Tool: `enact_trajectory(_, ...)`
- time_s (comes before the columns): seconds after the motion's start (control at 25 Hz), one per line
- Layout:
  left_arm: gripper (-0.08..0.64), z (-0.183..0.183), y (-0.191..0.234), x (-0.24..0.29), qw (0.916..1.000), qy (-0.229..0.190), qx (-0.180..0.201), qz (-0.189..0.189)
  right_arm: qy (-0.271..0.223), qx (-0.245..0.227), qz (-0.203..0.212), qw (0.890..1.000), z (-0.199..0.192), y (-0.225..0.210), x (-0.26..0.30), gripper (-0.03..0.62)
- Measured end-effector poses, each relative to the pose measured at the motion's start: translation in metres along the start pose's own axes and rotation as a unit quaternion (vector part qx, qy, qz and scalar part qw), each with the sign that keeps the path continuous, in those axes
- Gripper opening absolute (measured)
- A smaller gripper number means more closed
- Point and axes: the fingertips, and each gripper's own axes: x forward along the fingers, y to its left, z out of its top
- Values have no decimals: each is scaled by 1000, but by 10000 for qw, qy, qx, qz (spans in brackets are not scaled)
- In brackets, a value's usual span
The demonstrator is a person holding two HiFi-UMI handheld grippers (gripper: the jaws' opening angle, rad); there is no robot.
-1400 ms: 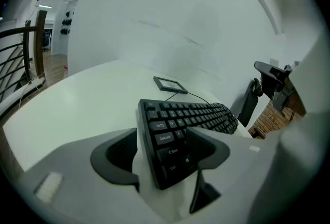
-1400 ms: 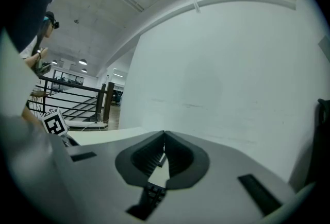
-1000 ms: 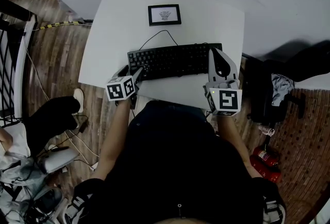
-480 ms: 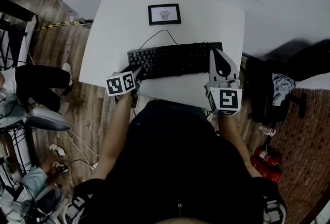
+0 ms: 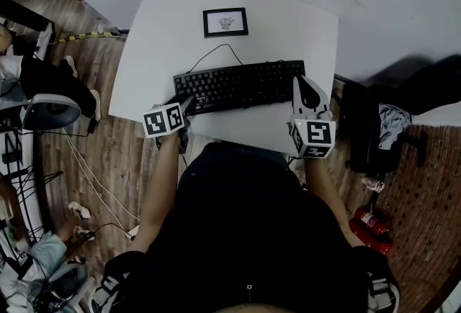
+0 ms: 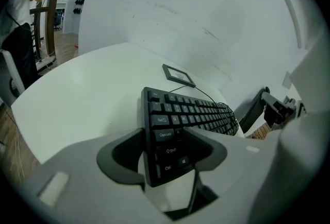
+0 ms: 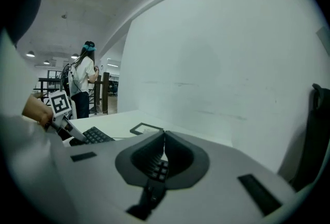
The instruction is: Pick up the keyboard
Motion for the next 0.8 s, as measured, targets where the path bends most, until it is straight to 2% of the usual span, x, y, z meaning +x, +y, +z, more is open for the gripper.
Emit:
enact_trajectory(0.24, 250, 9, -10, -14, 9997, -82, 147, 203, 587, 215, -6, 9980, -38, -36, -3, 12)
enact_trajectory(0.44, 250, 15, -17, -22, 9991, -138, 221, 337, 1190, 784, 525, 9884, -73, -53, 4, 12)
enact_trajectory(0.64, 250, 14, -22, -30, 9985, -184, 228, 460, 1805, 1000, 999, 9734, -101, -61, 13, 15)
enact_trajectory(0.68, 250, 14, -22, -32, 9984, -192, 227, 480, 1891, 1045, 1054, 9707, -106, -63, 15, 29)
enact_trajectory(0.72, 250, 14, -23, -33, 9983, -196, 224, 497, 1952, 1119, 1110, 9680, -109, -66, 17, 90)
enact_trajectory(0.8, 250, 12, -25, -36, 9982, -192, 216, 530, 2042, 1322, 1256, 9618, -116, -70, 21, 141)
